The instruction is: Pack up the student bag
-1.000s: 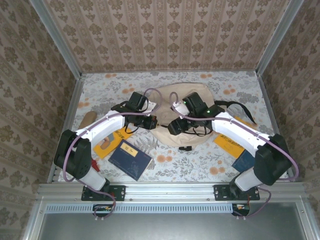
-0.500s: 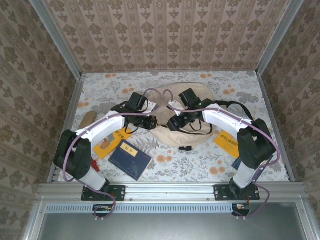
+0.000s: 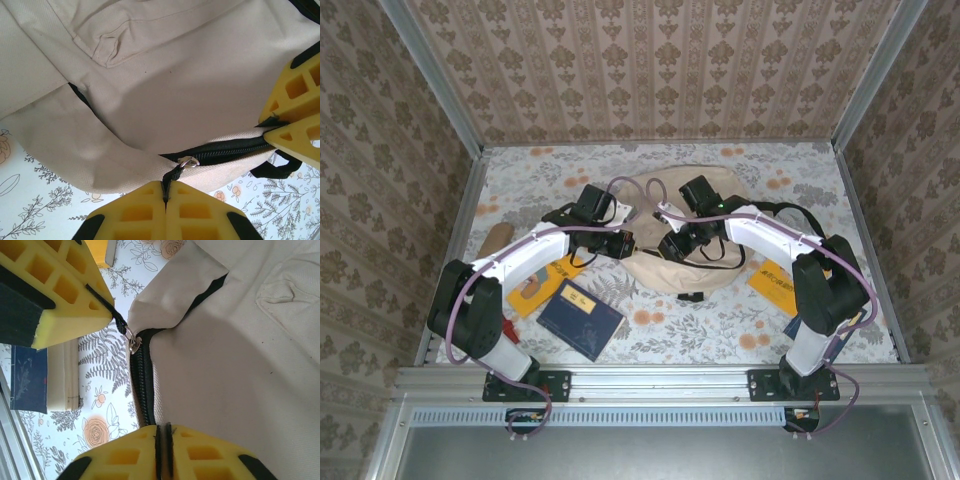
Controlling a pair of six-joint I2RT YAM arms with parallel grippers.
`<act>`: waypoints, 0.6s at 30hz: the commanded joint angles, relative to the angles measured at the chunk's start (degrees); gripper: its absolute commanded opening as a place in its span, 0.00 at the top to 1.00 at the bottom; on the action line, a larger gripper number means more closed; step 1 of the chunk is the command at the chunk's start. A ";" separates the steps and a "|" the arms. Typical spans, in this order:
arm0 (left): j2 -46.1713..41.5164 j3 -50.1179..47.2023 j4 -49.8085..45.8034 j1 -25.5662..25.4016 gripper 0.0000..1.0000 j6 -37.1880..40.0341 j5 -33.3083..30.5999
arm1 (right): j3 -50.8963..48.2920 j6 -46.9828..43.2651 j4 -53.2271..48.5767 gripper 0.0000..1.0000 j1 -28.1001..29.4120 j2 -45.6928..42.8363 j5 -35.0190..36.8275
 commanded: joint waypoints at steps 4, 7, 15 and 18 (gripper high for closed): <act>-0.29 0.13 1.61 0.86 1.00 -0.24 -0.97 | 0.35 0.79 -0.42 0.92 -0.54 -1.76 -1.22; 0.53 0.99 1.84 1.01 1.00 -0.56 -2.16 | -1.05 1.84 -0.04 0.97 -0.53 -3.54 -0.70; 4.83 5.07 2.66 1.31 1.00 0.05 -4.30 | -10.42 5.54 3.73 1.00 -0.50 -8.64 -2.21; 6.56 6.63 2.57 1.31 1.00 0.26 -5.34 | -14.06 6.79 4.56 1.00 -0.36 -10.57 -2.85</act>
